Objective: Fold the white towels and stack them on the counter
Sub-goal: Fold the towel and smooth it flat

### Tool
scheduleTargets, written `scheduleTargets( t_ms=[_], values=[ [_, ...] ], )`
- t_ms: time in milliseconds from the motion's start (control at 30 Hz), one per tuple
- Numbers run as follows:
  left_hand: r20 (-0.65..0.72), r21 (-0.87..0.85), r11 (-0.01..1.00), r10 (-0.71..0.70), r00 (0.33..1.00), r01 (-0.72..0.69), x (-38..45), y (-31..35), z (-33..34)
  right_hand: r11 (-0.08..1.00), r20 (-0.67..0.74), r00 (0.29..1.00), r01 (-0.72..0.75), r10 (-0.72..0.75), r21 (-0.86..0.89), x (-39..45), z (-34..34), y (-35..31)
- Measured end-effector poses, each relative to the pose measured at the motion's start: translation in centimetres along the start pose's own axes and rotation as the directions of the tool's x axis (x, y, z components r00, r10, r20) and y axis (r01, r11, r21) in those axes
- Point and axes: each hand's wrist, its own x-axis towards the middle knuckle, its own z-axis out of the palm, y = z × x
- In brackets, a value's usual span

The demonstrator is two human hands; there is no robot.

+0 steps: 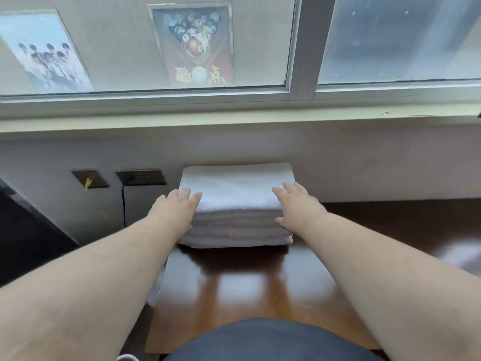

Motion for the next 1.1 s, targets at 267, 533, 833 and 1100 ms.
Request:
scheduleTargets(
  t_ms=[267,533,833,1100],
  values=[
    [0.062,-0.12,0.99,0.078,0.995,-0.07,4.1,-0.3,3.1,0.999,0.067,0.998,-0.018,0.021,-0.045,3.6,2.8,0.1],
    [-0.027,-0.1,0.983,0.154,0.988,-0.156,6.9,-3.1,1.4,0.995,0.045,0.998,0.038,-0.042,0.088,5.0,2.9,0.8],
    [0.011,-0.031,0.988,0.15,0.989,-0.149,6.0,-5.1,2.5,0.998,-0.051,0.997,0.063,-0.062,0.008,4.4,3.3,-2.0],
    [0.013,-0.147,0.977,0.156,0.988,-0.152,6.3,-3.0,4.1,0.994,-0.029,0.999,0.009,-0.012,-0.104,4.1,2.4,-1.6]
  ],
)
